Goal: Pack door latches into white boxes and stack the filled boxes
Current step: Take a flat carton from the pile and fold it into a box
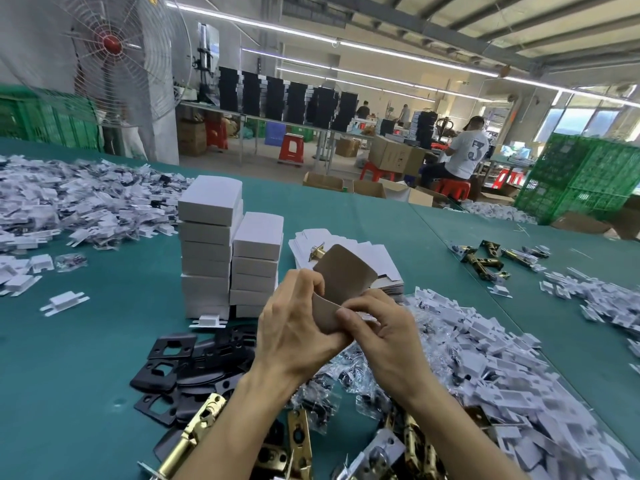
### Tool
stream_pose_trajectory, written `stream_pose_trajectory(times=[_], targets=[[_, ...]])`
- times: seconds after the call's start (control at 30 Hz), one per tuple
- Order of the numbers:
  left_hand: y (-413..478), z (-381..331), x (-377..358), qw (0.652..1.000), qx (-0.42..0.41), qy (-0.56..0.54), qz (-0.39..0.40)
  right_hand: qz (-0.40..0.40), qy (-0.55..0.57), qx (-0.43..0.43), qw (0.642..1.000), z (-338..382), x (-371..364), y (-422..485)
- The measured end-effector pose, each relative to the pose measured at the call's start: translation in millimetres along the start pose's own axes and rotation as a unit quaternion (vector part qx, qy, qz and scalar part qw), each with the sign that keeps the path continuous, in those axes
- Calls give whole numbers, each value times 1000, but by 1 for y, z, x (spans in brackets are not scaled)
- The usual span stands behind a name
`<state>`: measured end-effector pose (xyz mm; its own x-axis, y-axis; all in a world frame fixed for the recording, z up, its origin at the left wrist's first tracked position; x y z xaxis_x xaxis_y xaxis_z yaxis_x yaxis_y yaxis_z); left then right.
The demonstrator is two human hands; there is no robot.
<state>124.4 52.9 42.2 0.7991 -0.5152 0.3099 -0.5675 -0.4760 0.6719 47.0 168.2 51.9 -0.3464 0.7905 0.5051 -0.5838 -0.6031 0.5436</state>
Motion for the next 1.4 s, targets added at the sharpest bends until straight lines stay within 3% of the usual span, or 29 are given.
stream_pose_trajectory(times=[0.13, 0.3, 0.4, 0.77, 1.07, 1.4], targets=[[0, -4, -1, 1000, -18, 17, 12, 4, 1, 3, 1000, 2, 3, -2], [0, -4, -2, 999, -4, -48, 20, -45, 208, -16, 977, 8, 9, -5], [1, -2, -3, 995, 5, -89, 36, -61, 267, -57, 960, 12, 10, -2], [2, 5, -5, 995, 28, -93, 38, -27, 106, -72, 991, 10, 12, 0], [1, -1, -4, 997, 2, -59, 51, -9, 114, -79, 990, 5, 19, 6], [1, -1, -5, 993, -4, -95, 70, 16, 92, -86, 992, 6, 22, 11]])
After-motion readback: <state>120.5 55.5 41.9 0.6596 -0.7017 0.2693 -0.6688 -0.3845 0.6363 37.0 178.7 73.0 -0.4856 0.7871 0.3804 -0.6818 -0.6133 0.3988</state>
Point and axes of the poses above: each hand's wrist, its own y-axis towards the middle knuckle, its own x-axis out of the back of the hand, z = x × y, the point moved 6 cm from there along y, towards the middle knuckle, and after that the axes turned 10 degrees about -y, right-handed, at the moved point
